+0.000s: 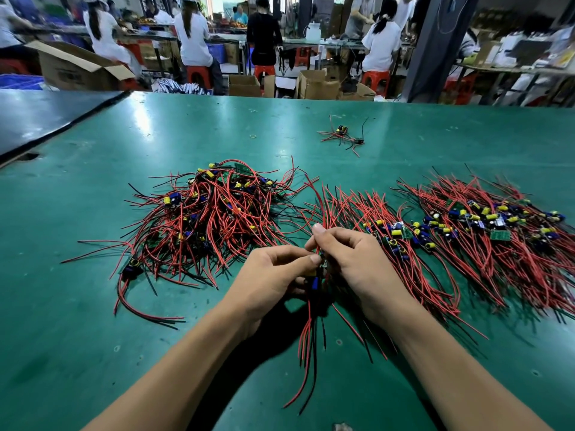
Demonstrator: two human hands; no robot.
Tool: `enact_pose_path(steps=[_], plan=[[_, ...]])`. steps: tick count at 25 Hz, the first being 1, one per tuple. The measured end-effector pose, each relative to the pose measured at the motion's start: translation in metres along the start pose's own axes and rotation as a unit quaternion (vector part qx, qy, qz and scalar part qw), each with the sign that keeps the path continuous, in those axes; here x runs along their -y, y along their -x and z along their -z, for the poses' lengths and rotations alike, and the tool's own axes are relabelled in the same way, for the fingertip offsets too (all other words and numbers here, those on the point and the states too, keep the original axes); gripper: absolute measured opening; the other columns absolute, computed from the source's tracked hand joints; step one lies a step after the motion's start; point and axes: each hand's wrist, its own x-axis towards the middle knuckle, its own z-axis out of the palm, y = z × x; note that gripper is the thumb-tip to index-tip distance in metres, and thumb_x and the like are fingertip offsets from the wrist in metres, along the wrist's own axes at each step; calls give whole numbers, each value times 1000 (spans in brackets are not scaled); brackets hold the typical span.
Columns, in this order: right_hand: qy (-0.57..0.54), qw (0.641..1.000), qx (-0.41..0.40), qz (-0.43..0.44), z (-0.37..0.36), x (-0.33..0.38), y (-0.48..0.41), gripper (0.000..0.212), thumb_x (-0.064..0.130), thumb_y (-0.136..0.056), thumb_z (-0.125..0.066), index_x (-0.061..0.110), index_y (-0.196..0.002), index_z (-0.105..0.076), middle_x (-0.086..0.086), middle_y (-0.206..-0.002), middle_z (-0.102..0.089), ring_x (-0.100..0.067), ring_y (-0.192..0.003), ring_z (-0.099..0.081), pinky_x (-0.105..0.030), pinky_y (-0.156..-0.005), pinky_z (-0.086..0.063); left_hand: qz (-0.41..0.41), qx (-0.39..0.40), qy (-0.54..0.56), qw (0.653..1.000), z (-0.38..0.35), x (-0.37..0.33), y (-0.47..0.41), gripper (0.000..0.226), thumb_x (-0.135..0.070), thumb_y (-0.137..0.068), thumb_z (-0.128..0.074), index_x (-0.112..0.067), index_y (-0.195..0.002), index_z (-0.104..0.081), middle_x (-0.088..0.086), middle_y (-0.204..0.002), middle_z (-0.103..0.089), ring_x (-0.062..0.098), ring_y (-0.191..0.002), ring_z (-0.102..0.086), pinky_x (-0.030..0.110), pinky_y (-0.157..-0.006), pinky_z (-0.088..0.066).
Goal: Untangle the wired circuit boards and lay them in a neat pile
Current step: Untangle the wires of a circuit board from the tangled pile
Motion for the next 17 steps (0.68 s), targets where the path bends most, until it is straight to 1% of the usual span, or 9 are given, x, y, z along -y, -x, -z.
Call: enact_pose_path(steps=[3,5,6,7,9,10,12,15,17], plan=[[48,999,-3,20,-2,-4,1,26,37,-89,-74,12,-85,-77,-15,-83,-75,-22,-74,-68,-48,-74,-62,-20,-27,-9,999,-1,2,0,7,0,-85,-68,5,-80,-70,15,-72,-66,26,-68,-58,42,-72,-50],[143,988,-12,48,-4,-5,2,31,39,-94,-69,10,-85,-77,-13,-81,-75,-15,-73,-66,-49,-78,-60,-28,-15,-30,999,0,3,0,9,2,-85,-66,9,-79,-66,15,-70,-65,25,-67,-55,37,-68,-47],[182,981,-18,61,-4,-4,3,35,41,-96,-65,10,-85,-78,-8,-76,-75,-10,-71,-65,-44,-77,-59,-29,-3,-43,999,1,3,0,10,2,-85,-66,7,-76,-66,11,-67,-65,22,-63,-55,33,-64,-45],[203,976,-29,67,-3,-3,3,38,43,-98,-62,13,-84,-79,0,-70,-74,-4,-68,-64,-35,-72,-57,-27,9,-51,998,2,2,0,12,1,-85,-66,3,-73,-65,5,-65,-65,19,-59,-54,29,-60,-44],[202,976,-59,59,3,2,1,39,45,-99,-58,16,-83,-80,14,-52,-61,4,-52,-55,-16,-57,-44,-16,29,-53,998,3,1,-1,16,-1,-85,-68,-4,-70,-63,2,-62,-63,16,-55,-53,26,-55,-44],[176,981,-72,46,5,4,0,41,46,-99,-57,15,-83,-80,14,-48,-50,1,-44,-46,-15,-50,-36,-13,34,-56,998,3,1,-1,16,-2,-84,-68,-5,-70,-63,4,-62,-62,18,-56,-52,27,-56,-44],[73,994,-85,0,7,7,-3,46,46,-101,-53,11,-82,-79,2,-54,-34,-6,-40,-28,-19,-41,-25,-18,43,-71,996,3,1,-1,13,-4,-84,-70,-5,-72,-64,8,-63,-61,21,-60,-52,28,-59,-44],[-83,992,-59,-81,9,12,-6,59,52,-103,-43,11,-80,-78,5,-57,-32,-5,-37,-19,-18,-35,-15,-25,49,-82,995,3,1,0,11,-4,-85,-70,-2,-75,-64,10,-65,-62,25,-66,-50,29,-60,-44],[-147,983,-20,-112,14,15,-7,66,55,-102,-37,12,-76,-79,6,-57,-31,-3,-38,-19,-18,-35,-14,-21,50,-71,996,3,1,1,10,-3,-84,-69,0,-77,-64,12,-66,-61,27,-68,-49,30,-59,-44]])
